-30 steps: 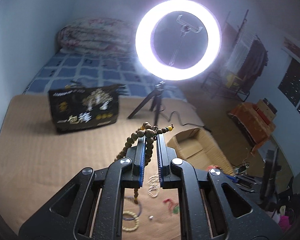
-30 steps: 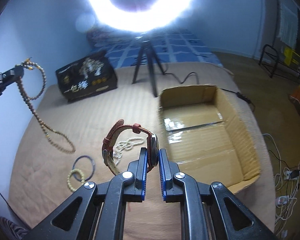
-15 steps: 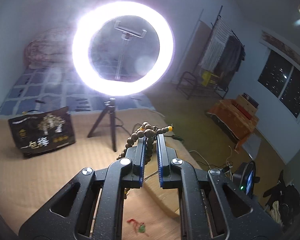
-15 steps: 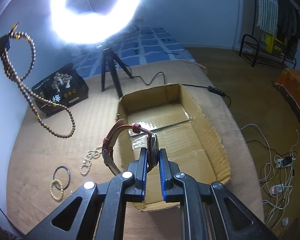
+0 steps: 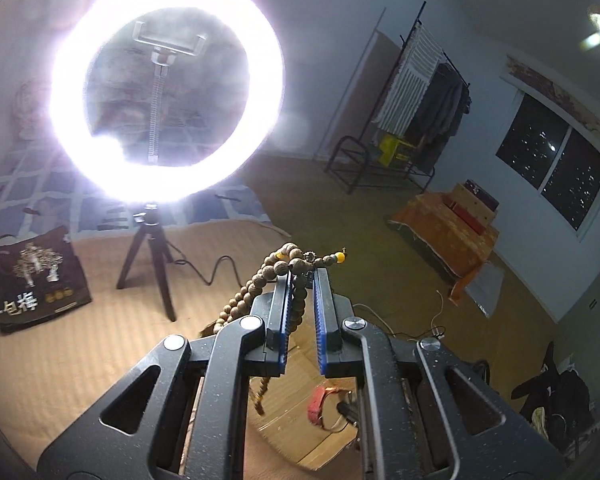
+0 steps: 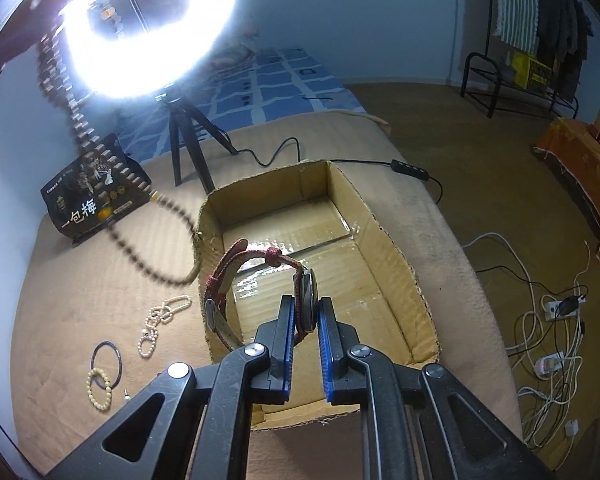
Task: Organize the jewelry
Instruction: 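Lift the bead necklace and watch and carry both into the cardboard box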
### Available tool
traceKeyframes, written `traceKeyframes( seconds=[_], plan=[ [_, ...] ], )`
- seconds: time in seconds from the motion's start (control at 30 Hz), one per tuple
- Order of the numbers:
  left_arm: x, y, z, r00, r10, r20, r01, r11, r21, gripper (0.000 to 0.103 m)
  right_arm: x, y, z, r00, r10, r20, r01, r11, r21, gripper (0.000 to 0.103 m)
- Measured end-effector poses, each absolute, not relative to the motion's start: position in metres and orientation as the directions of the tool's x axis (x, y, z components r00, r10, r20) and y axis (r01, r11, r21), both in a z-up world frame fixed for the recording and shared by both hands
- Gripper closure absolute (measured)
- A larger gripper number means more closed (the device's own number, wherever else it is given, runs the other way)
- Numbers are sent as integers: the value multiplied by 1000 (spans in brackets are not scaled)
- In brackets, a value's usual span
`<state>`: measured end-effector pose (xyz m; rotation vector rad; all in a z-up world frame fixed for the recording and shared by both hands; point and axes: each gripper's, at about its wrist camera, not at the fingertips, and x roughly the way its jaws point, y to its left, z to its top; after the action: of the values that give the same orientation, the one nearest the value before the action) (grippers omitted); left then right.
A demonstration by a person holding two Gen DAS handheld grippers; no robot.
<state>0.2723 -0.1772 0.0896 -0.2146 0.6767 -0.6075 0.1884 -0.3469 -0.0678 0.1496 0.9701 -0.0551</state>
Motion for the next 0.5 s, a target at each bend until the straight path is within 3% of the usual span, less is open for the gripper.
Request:
traceKeyframes(
  seconds=[0.5],
  plan=[
    [312, -223, -1, 515, -552, -656, 406, 831, -381, 95, 199, -376, -97, 482, 2, -876, 194, 975, 109, 94]
  ],
)
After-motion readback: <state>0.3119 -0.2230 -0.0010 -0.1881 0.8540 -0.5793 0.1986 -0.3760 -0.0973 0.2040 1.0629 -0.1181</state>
